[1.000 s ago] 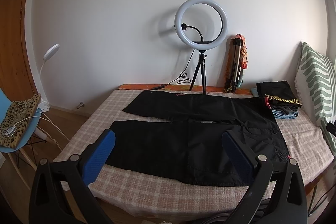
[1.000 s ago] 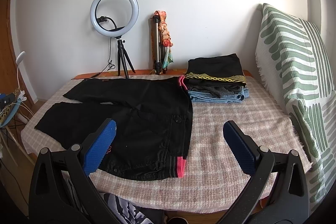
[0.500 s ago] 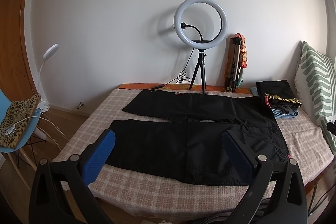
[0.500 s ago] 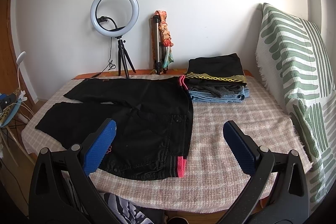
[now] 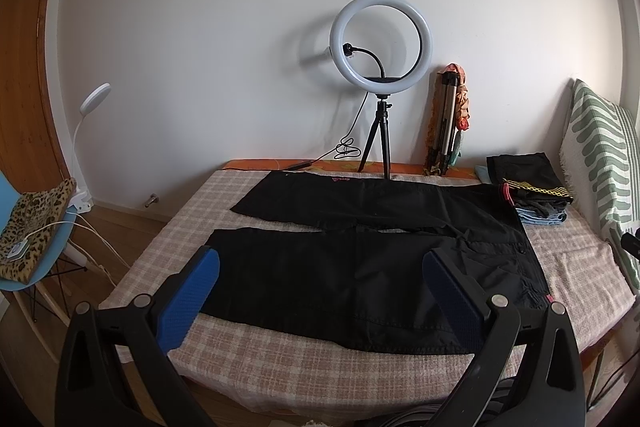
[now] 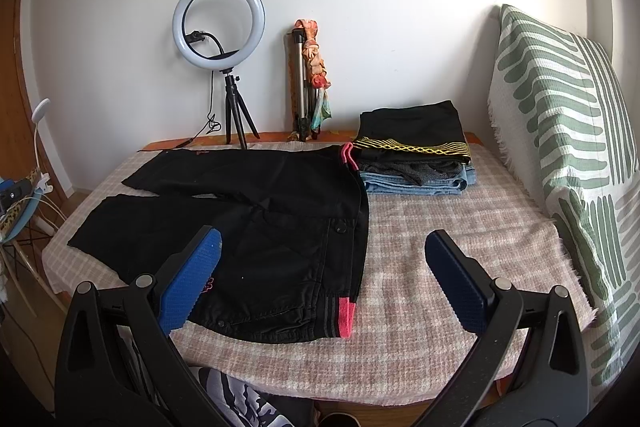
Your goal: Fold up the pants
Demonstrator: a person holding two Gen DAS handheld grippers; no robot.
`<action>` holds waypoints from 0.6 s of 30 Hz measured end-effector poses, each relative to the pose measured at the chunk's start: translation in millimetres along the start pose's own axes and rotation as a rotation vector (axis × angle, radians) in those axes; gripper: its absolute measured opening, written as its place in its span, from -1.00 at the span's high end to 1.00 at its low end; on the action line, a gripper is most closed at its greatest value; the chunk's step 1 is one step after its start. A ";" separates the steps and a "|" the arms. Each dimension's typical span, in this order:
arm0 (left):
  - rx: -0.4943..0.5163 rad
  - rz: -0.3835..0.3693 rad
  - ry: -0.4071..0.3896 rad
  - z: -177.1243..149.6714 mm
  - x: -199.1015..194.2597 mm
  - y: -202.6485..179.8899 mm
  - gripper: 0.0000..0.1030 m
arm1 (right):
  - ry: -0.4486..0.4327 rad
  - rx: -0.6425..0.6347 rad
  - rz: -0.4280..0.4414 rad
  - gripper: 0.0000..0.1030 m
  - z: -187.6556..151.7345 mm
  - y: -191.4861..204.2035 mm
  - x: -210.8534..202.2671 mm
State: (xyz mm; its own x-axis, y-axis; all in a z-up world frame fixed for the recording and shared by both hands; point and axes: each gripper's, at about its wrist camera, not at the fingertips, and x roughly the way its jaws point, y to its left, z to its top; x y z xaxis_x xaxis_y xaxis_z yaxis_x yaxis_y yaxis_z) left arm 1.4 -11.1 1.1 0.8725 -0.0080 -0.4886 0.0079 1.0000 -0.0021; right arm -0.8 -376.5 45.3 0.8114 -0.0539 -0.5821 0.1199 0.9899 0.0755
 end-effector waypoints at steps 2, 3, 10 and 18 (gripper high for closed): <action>0.000 0.000 0.000 0.1 0.0 0.2 -0.99 | 0.000 0.000 0.001 -1.00 -0.4 -0.1 0.2; 0.000 -0.001 0.000 0.1 0.1 0.2 -0.99 | 0.000 0.000 0.001 -1.00 -0.6 0.0 0.2; 0.003 -0.001 0.000 0.4 -0.2 -0.1 -0.99 | 0.007 -0.008 0.004 -1.00 -0.5 -0.1 1.2; 0.005 0.000 0.003 0.1 2.4 -0.4 -0.99 | 0.006 -0.008 0.004 -1.00 1.5 0.1 2.1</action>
State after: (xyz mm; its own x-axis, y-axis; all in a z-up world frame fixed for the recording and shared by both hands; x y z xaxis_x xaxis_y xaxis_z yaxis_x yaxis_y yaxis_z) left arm 3.5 -11.6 0.0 0.8712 -0.0082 -0.4909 0.0105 0.9999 0.0020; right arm 1.8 -376.7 45.3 0.8081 -0.0491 -0.5870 0.1123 0.9911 0.0716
